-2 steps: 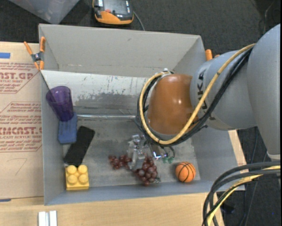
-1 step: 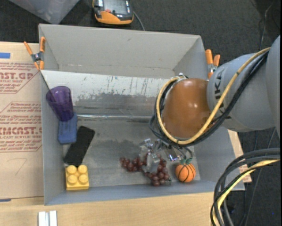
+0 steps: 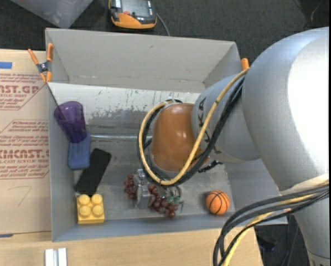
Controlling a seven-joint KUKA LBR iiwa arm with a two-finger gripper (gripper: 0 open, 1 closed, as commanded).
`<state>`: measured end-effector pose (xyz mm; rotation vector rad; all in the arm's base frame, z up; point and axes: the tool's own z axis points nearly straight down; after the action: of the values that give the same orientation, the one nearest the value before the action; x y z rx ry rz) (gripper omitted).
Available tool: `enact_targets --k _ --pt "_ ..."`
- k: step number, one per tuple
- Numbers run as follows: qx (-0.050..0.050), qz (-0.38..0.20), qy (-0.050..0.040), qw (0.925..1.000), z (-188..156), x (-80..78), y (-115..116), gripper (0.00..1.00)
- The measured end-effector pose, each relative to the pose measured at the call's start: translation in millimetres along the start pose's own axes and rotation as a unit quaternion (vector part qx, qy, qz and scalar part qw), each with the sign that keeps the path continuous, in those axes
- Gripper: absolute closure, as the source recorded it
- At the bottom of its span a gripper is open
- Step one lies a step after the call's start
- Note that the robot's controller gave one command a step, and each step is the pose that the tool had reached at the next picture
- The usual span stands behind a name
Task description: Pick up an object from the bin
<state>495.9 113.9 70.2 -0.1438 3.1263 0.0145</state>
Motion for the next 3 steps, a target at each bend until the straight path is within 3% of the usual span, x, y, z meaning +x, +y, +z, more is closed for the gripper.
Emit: enact_targets --k 1,2,3 --pt "0.003 -0.065 -0.0012 0.9979 -38 4.4 -67 1.0" --pt "0.0 -0.037 0.0016 0.9993 -132 -3.9 -23 1.0" --pt "0.003 -0.05 0.0017 0.9987 -153 8.4 -42 1.0"
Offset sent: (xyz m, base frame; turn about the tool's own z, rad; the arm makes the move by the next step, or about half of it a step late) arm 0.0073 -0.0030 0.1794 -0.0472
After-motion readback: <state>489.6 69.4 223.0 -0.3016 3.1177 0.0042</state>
